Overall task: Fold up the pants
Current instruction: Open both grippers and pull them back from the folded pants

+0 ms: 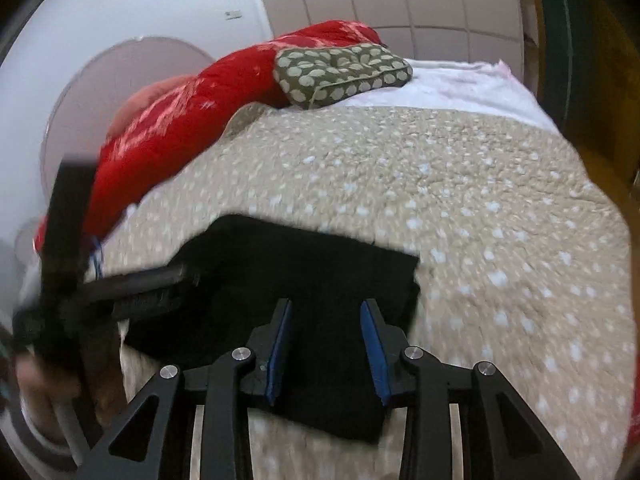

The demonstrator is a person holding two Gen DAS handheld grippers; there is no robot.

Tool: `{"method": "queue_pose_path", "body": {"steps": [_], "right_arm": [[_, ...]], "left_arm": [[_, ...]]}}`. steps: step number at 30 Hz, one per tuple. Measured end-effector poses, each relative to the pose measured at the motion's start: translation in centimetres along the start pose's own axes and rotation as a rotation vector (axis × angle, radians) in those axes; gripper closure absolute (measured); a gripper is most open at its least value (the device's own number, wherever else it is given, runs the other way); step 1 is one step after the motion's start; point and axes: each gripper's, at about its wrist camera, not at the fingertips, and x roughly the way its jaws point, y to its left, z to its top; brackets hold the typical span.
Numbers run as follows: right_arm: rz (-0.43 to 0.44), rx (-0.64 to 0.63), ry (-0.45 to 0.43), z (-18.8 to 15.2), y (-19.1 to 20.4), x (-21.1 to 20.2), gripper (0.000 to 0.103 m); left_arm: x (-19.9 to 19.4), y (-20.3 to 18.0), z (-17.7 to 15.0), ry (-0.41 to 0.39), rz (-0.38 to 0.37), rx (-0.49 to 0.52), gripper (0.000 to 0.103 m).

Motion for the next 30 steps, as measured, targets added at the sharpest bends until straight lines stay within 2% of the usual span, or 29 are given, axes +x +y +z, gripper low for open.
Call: {"method": "queue_pose_path", "body": {"steps": [2, 5, 8, 12, 18, 22, 30], "right_arm": [[-0.051, -0.036, 0.032, -2.3, 0.8, 0.4, 0.069], [-0.089, -0.077, -0.035, -4.0, 1.3, 0.7, 0.069], [-0.077, -0.056, -0.009, -3.3, 1.1, 0.3, 0.069], [-0.019, 0.017, -0.039, -2.4, 0.3, -1.4, 0.069], [-0.030, 0.040, -0.070, -1.8, 1.2, -2.4, 0.069], [-0.062, 0.054, -0.077, -1.5, 1.4, -2.7, 0.069], [-0.066, 0.089, -0.086, -1.9, 1.6, -3.7, 0.067]], "left_arm": [[0.1, 0.1, -0.4, -0.001, -0.006, -0.014, 0.027], [-0.1, -0.1, -0.6, -0.007, 0.005, -0.018, 0.027], [-0.9, -0.5, -0.9, -0.015, 0.031, 0.010, 0.027], [-2.1, -0.7, -1.7, -0.033, 0.051, 0.028, 0.027], [-4.0, -1.0, -2.8, -0.074, 0.086, 0.055, 0.027], [-5.0, -0.8, -3.3, -0.093, 0.097, 0.047, 0.027], [-7.3, -0.9, -4.4, -0.141, 0.122, 0.046, 0.027]]}}
